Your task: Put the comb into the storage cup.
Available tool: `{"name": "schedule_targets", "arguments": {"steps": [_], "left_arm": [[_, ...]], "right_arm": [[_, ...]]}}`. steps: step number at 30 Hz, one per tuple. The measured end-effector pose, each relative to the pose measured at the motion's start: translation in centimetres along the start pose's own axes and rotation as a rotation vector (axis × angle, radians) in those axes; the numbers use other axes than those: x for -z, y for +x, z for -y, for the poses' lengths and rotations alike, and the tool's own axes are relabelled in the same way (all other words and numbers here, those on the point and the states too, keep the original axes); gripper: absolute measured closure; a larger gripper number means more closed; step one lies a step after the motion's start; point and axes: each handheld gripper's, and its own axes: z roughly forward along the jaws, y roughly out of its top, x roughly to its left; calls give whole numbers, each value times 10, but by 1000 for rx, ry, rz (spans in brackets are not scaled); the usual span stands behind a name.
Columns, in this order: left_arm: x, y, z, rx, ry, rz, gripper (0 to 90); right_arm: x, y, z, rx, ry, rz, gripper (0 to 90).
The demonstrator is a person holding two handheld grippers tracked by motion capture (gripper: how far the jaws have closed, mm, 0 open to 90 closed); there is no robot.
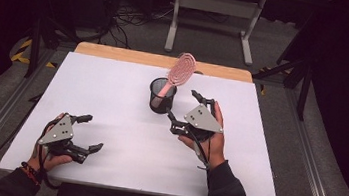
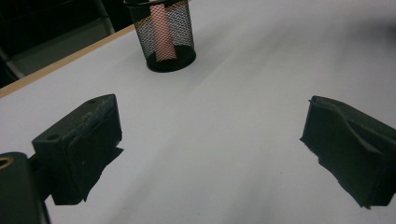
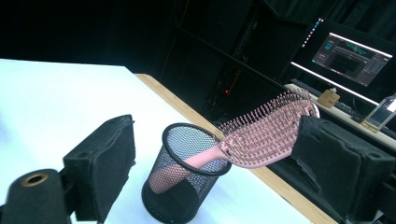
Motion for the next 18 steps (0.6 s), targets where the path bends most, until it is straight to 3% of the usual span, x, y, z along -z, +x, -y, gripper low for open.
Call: {"name": "schedule_targets", "arguments": {"steps": [18], "left_arm": [[0,-1,0,1,1,-6,53]], "right_arm": [[21,-1,5,4,12,3,133]]}}
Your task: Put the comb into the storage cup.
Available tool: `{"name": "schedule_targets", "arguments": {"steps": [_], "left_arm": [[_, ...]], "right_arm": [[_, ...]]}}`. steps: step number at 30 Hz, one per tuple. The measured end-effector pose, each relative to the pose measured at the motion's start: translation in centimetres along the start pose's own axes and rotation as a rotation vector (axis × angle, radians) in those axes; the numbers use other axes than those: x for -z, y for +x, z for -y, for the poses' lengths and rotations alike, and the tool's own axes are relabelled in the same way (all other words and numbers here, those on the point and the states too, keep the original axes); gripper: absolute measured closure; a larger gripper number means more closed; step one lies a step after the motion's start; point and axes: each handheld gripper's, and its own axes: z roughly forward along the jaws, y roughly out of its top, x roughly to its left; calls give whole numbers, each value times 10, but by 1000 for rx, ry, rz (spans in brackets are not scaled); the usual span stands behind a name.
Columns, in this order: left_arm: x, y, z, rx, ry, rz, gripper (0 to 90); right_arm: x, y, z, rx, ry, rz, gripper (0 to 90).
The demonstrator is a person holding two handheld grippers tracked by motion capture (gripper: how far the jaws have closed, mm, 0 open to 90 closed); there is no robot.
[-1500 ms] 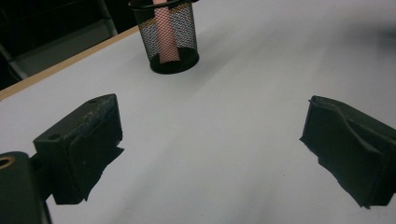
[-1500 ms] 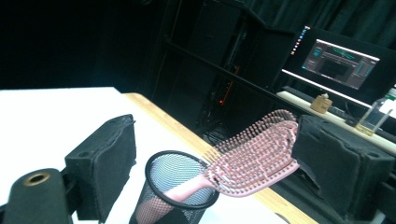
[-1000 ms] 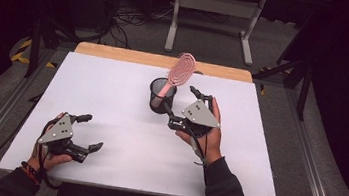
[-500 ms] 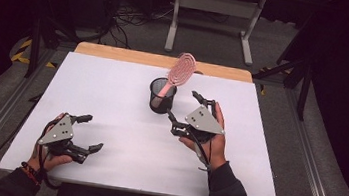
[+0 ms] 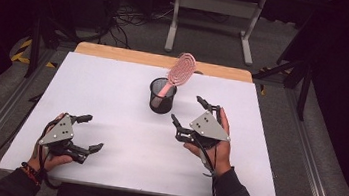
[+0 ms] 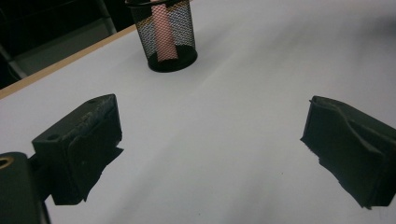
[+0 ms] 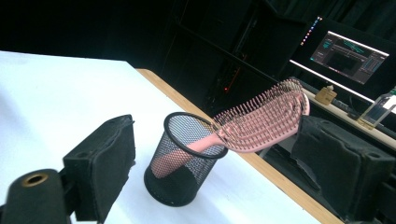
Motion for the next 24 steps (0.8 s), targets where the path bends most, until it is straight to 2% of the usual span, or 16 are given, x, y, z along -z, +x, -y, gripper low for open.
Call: {"name": "schedule_targets", "arguments": {"steps": [7,15,20,24], "left_arm": [[2,0,-1,1,-8,-9,53],[2,0,-1,0,-10,-11,55],[2,0,-1,-4,-11,-15,55],[2,-1,-1,-5,-13,-14,55]], "right_arm": [[11,-7,3,-26,-4,5,131],[22,-14,9,-28,-1,26,131],[26,-14,10,5,9,55,133],[27,-13,14,16,27,49,134]]}}
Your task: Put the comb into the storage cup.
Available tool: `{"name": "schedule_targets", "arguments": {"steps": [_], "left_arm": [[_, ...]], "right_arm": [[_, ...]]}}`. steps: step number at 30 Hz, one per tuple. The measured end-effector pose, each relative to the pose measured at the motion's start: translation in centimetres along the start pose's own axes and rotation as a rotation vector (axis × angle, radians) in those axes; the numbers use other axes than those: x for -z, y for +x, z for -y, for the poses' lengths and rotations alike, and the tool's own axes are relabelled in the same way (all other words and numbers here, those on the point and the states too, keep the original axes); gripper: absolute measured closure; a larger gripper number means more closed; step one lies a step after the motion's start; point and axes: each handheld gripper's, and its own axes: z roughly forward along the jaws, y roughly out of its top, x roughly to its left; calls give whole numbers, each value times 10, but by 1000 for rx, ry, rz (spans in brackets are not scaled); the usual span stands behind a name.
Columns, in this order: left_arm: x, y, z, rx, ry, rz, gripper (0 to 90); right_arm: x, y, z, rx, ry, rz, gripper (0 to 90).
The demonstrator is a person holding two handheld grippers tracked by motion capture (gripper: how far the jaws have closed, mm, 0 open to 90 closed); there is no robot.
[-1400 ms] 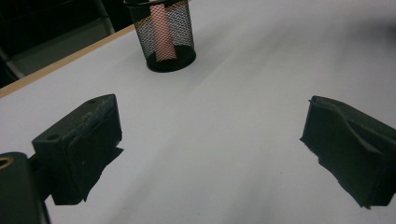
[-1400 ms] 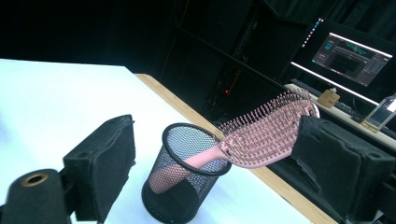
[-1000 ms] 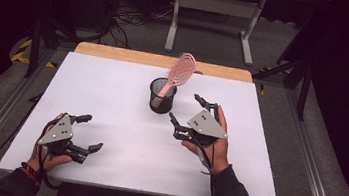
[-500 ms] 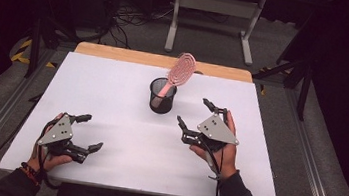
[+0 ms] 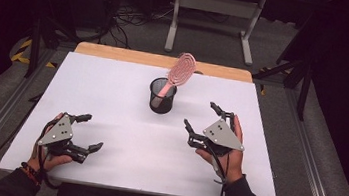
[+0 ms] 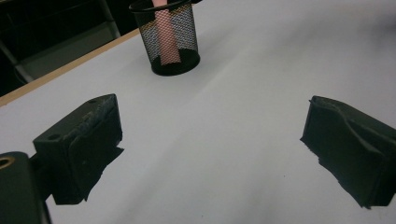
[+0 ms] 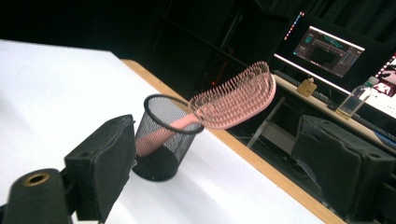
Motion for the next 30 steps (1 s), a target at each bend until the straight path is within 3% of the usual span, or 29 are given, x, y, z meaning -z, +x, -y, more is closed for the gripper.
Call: {"name": "schedule_targets", "arguments": {"steps": [24,30], "left_arm": [[-2,0,1,4,3,15,56],[-2,0,1,0,8,14,56]], "right_arm": [[12,5,29,7,56,-35,125],[17,7,41,-12,68,-50,117]]}}
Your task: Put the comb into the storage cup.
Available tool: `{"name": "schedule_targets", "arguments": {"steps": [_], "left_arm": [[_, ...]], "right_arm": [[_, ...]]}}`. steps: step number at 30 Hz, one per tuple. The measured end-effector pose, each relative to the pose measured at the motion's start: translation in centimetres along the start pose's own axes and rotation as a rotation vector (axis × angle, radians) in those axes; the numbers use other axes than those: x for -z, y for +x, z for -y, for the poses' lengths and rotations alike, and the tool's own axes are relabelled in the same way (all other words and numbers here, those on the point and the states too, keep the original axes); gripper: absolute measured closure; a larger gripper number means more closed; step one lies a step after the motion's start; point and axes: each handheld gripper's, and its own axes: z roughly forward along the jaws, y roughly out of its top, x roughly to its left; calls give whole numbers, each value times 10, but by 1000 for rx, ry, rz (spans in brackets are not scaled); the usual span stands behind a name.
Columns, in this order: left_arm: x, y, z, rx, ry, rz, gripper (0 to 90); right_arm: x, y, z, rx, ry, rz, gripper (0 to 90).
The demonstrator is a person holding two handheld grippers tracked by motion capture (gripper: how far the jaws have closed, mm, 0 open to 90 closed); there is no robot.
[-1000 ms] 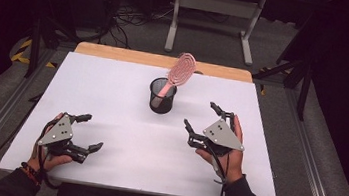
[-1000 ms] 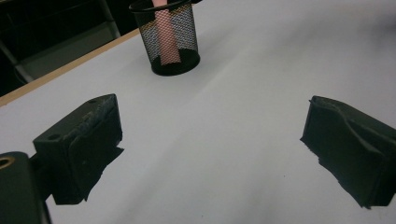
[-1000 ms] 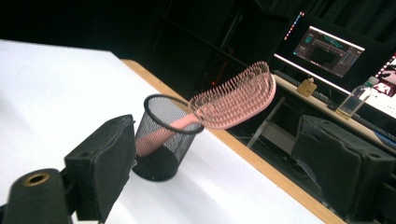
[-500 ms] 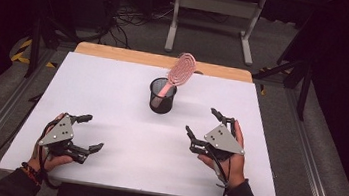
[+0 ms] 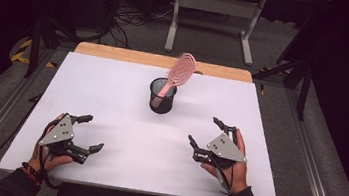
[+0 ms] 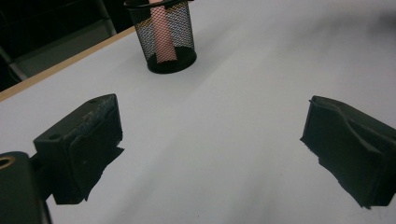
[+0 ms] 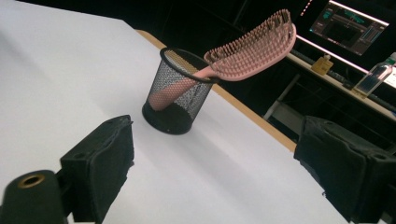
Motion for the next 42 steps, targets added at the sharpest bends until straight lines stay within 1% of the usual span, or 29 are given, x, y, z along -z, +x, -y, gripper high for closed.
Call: {"name": "schedule_targets", "arguments": {"steps": [4,8,13,15,17,18,20,21,22,23,27,29,30,32,34,36,39,41,42], "left_arm": [[-1,-1,0,-1,5,3,56],[-1,0,0,-3,12,6,56],[-2,-1,0,-3,12,7,58],[-3,-1,0,-1,14,5,58],[-3,-1,0,-4,16,6,58],[-4,-2,0,-4,17,7,58],[-4,-2,-1,-5,15,7,58],[-5,-2,-1,-6,18,8,58],[-5,-2,-1,-6,16,9,58],[-5,-2,0,-2,17,9,58],[-7,-1,1,3,21,6,57],[-6,-1,1,4,23,7,57],[-7,0,0,4,24,9,57],[-7,0,0,-3,28,5,57],[-7,0,1,-2,28,1,57],[-7,0,1,2,29,-2,57],[-6,0,1,4,31,-9,57],[-6,-1,0,0,29,-10,57],[-6,-1,0,-4,31,-11,57]], "right_arm": [[3,1,8,-5,10,-10,111],[6,0,16,-29,19,-24,95],[10,-2,27,-48,45,-22,78],[12,-3,31,-63,59,-21,75],[15,-7,36,-105,60,-33,73],[16,-8,38,-118,63,-33,69],[19,-8,42,-108,74,-35,49],[20,-8,45,-97,80,-35,49],[21,-9,47,-97,82,-35,48],[22,-9,50,-109,81,-42,45],[24,-9,57,-128,92,-44,44],[24,-9,59,-135,94,-46,44],[23,-8,60,-129,97,-46,44],[23,-7,60,-124,97,-47,44],[22,-7,59,-129,90,-50,44],[21,-6,59,-119,87,-51,45],[21,-4,59,-126,82,-64,45],[20,-2,58,-111,84,-66,45],[21,-2,58,-112,81,-69,45]]}}
